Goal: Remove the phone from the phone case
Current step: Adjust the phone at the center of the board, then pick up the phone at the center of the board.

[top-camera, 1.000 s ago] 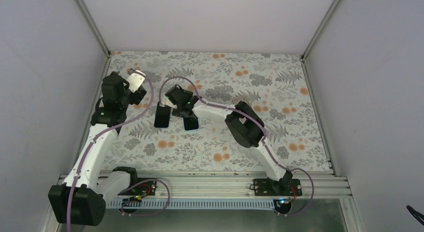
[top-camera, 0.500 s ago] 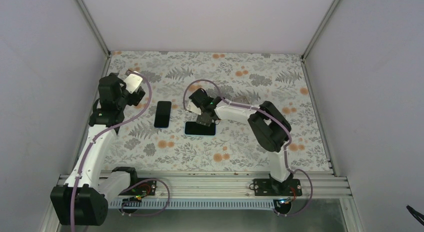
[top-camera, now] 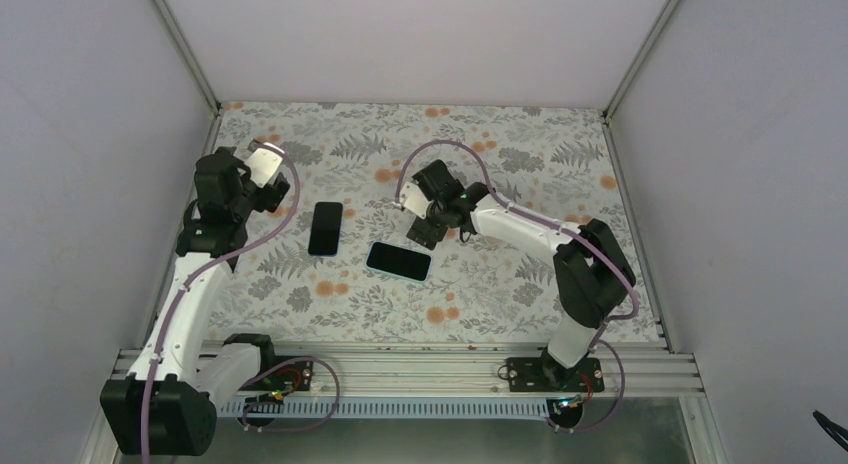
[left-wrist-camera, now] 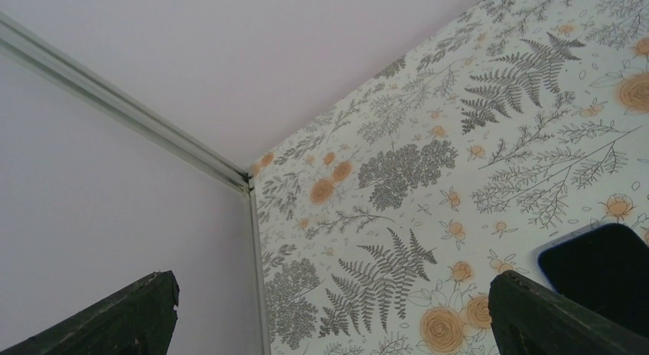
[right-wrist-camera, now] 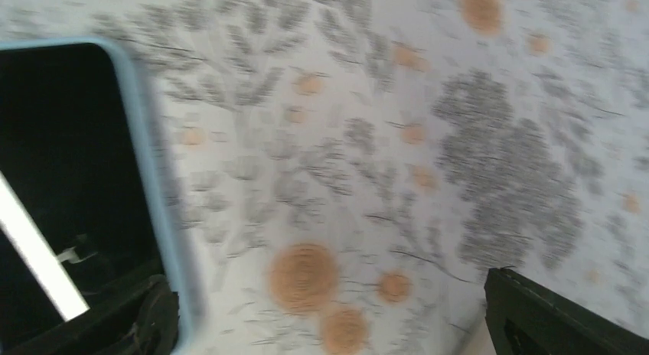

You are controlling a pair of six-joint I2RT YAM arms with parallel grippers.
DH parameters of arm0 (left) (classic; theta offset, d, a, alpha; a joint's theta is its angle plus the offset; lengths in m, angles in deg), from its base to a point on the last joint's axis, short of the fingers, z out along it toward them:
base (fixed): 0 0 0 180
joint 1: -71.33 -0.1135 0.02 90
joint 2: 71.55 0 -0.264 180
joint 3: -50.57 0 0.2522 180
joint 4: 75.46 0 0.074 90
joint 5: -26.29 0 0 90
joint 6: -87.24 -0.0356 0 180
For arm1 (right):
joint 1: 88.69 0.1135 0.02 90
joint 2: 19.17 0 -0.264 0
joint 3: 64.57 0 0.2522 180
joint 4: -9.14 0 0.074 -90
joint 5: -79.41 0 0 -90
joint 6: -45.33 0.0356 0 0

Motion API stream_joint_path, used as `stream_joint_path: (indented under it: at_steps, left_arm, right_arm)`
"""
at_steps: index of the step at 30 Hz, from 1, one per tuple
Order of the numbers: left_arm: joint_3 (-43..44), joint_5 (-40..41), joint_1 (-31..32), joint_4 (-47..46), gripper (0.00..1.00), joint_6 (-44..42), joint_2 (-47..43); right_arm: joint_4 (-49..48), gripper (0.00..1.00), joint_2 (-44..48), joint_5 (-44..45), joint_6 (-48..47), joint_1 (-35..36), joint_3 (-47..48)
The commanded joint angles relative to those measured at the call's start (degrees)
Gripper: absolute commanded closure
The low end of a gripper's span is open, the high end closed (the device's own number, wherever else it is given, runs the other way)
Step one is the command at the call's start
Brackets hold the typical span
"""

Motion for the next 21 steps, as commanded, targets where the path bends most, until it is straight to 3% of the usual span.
stream_joint_path:
  at_steps: [1,11,21]
  left_arm:
    - [-0.54,0.14,-0.42,0.93,0.0,2.52,-1.67]
    - [0.15,-0.43,-0.39,4.87,0.0,4.25,-3.96]
    - [0.45,-1.47,-0.4,7.25,0.0,5.61,-6.05]
  right_arm:
    - [9.17,0.0,1.18,-17.95,0.35,1.6,-0.67]
    - [8.83,0.0,-0.11,-26.16,-2.11,1.82,-2.88]
    - [6.69,0.0,-7.78,-25.55,-3.56,1.8,-1.6]
